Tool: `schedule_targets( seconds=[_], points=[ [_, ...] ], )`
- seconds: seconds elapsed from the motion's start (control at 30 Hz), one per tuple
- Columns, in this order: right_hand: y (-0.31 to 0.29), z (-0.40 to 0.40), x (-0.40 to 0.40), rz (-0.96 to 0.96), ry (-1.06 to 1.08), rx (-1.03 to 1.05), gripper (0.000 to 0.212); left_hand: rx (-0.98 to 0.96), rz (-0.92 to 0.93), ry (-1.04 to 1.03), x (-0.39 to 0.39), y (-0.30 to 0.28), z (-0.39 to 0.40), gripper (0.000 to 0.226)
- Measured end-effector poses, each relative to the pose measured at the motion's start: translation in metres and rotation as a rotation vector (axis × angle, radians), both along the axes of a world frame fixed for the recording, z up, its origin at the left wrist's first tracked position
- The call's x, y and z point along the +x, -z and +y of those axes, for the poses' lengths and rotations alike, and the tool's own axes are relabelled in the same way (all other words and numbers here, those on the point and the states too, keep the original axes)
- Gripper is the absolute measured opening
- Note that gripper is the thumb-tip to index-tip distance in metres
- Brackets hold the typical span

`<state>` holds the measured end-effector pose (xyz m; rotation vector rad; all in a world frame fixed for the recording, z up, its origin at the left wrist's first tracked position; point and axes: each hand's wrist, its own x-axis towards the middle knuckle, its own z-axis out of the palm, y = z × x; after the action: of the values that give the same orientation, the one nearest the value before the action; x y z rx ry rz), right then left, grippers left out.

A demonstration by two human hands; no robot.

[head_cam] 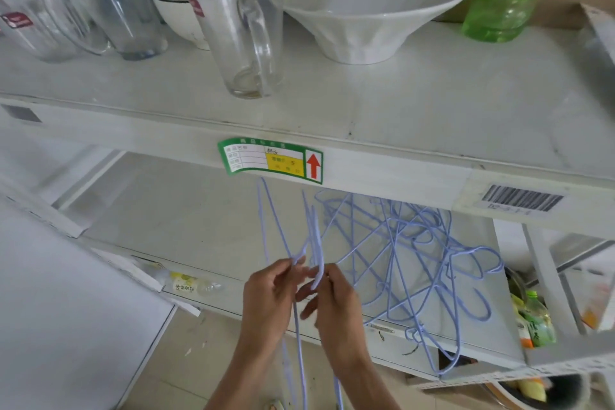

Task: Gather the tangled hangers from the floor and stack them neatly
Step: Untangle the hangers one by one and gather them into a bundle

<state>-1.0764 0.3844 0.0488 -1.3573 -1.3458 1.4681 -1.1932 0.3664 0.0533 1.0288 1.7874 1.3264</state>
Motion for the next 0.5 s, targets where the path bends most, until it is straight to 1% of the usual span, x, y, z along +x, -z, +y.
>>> schedule_targets(
  seconds=[0.07,0.1,0.2,0.23,0.27,0.3,0.33,0.37,0.43,0.47,0.5],
  points=[
    [0.006,-0.007,0.001,-0.051,-0.046,-0.01,0.03,-0.031,-0.043,-0.008,0.009,0.011,-0.002,0.019],
    [0.01,-0.009,0.003,-0.038,-0.064,-0.029,0.03,-0.042,-0.065,-0.019,0.014,0.013,-0.004,0.022],
    [0.017,-0.014,0.012,0.07,-0.103,-0.1,0.029,-0.084,-0.119,-0.026,0.027,0.017,-0.009,0.023],
    [0.019,-0.015,0.015,0.114,-0.107,-0.128,0.031,-0.09,-0.101,-0.018,0.03,0.018,-0.009,0.028],
    [0.019,-0.015,0.017,0.147,-0.108,-0.146,0.033,-0.09,-0.051,-0.002,0.033,0.019,-0.01,0.038],
    [0.019,-0.016,0.02,0.166,-0.102,-0.153,0.035,-0.09,0.013,0.017,0.035,0.019,-0.009,0.043],
    [0.02,-0.016,0.023,0.176,-0.094,-0.152,0.036,-0.092,0.082,0.042,0.036,0.017,-0.008,0.039],
    [0.021,-0.015,0.027,0.179,-0.092,-0.158,0.038,-0.095,0.141,0.084,0.036,0.015,-0.006,0.031],
    [0.022,-0.01,0.043,0.195,-0.114,-0.18,0.035,-0.074,0.24,0.164,0.03,0.006,-0.002,0.018],
    [0.021,-0.006,0.054,0.201,-0.155,-0.174,0.031,-0.05,0.321,0.168,0.024,0.0,-0.001,0.021],
    [0.018,-0.002,0.066,0.196,-0.217,-0.155,0.027,-0.012,0.445,0.149,0.015,-0.007,0.001,0.032]
  ],
)
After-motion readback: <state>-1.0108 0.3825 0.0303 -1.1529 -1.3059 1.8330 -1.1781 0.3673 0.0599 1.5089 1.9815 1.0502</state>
